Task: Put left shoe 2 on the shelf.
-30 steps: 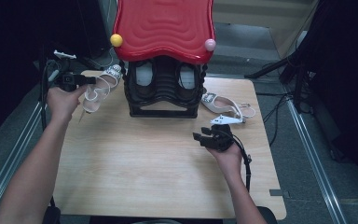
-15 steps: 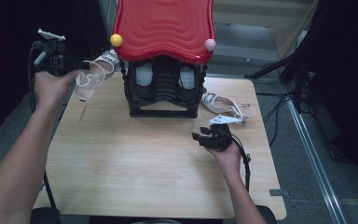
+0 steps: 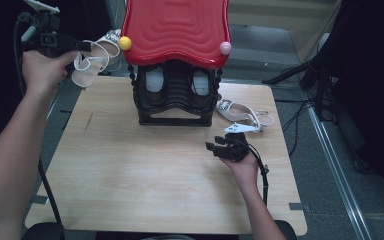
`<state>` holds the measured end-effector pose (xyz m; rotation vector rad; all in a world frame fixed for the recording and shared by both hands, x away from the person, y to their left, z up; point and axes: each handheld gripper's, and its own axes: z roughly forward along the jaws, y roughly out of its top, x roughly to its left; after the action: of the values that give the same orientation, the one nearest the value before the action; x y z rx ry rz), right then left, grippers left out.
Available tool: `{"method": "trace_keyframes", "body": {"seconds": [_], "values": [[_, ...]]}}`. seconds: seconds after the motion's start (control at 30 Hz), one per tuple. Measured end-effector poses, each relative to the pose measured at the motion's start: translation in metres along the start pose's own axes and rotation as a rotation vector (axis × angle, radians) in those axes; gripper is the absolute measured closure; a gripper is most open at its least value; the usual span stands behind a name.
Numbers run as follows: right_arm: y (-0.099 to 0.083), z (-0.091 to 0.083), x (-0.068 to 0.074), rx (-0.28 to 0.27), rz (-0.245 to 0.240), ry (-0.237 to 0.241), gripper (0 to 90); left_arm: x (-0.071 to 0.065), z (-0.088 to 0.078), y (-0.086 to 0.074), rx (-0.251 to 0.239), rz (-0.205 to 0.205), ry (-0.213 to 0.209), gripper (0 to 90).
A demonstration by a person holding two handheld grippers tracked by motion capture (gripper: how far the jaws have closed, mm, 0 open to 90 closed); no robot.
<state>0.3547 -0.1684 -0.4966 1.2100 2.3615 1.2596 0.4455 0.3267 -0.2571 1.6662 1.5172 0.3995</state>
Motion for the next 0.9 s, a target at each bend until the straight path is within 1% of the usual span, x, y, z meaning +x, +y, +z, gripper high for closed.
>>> {"method": "trace_keyframes", "body": {"seconds": [0.13, 0.27, 0.33, 0.4, 0.53, 0.63, 0.73, 0.77, 0.87, 0.9], "values": [[0.000, 0.000, 0.000, 0.000, -0.003, 0.000, 52.8, -0.009, -0.012, 0.013, -0.013, 0.007, -0.007, 81.5], [0.000, 0.000, 0.000, 0.001, -0.007, -0.001, 52.6, -0.015, -0.023, 0.025, -0.048, 0.003, 0.002, 81.6], [0.000, 0.000, 0.000, 0.002, -0.006, -0.002, 52.6, -0.019, -0.029, 0.031, -0.063, 0.007, 0.000, 81.6], [0.000, 0.000, 0.000, 0.004, -0.003, -0.002, 52.6, -0.024, -0.036, 0.037, -0.064, 0.021, -0.001, 81.6], [0.000, 0.001, 0.000, 0.003, -0.004, -0.002, 52.6, -0.034, -0.047, 0.048, -0.084, 0.036, 0.003, 81.5], [0.000, 0.001, 0.001, 0.004, -0.005, -0.003, 52.6, -0.041, -0.056, 0.054, -0.103, 0.042, -0.016, 81.6], [0.000, 0.001, 0.000, 0.004, -0.003, -0.002, 52.6, -0.051, -0.062, 0.061, -0.115, 0.052, -0.016, 81.5], [0.000, 0.001, 0.000, 0.006, -0.003, -0.002, 52.6, -0.055, -0.064, 0.064, -0.115, 0.063, -0.014, 81.5], [0.000, 0.002, 0.001, 0.007, -0.010, -0.002, 52.6, -0.069, -0.065, 0.072, -0.121, 0.075, -0.035, 81.5], [0.000, 0.002, 0.002, 0.006, -0.011, -0.002, 52.6, -0.074, -0.065, 0.075, -0.120, 0.086, -0.041, 81.5]]}}
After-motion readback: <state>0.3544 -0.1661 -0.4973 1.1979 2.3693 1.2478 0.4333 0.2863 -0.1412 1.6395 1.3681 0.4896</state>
